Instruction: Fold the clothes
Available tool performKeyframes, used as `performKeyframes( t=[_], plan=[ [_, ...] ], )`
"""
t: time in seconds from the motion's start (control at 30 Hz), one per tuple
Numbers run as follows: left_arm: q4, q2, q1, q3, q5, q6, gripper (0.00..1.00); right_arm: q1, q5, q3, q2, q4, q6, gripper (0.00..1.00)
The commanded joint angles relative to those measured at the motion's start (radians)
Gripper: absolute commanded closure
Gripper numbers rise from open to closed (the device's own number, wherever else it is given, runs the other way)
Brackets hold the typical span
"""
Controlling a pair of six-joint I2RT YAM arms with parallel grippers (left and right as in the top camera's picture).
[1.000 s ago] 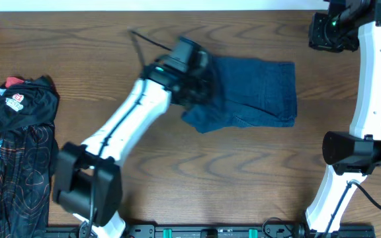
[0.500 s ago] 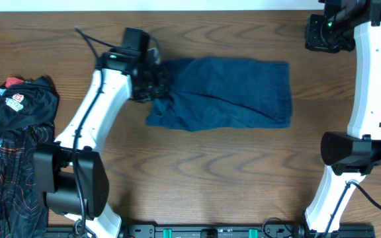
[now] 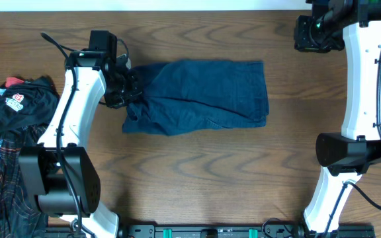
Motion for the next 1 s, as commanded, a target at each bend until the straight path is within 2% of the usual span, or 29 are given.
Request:
performKeyframes(
  t=[0.0, 0.23, 0.47, 0.97],
  plan=[
    [-0.027, -0.085, -0.040, 0.076, -0.053, 0.021, 0.94, 0.013, 0.018, -0.003, -0.004, 0.000, -0.010, 0.82],
    [-0.055, -0.204, -0.144, 0.137, -0.099, 0.018, 0.94, 0.013, 0.018, -0.003, -0.003, -0.004, -0.010, 0.82],
    [-0.061, -0.203, -0.222, 0.137, -0.099, -0.011, 0.94, 0.013, 0.018, -0.006, -0.003, -0.005, -0.010, 0.82],
    [0.187, -0.158, -0.356, 0.137, -0.105, -0.144, 0.94, 0.051, 0.018, -0.035, -0.003, -0.005, -0.029, 0.83]
  ],
)
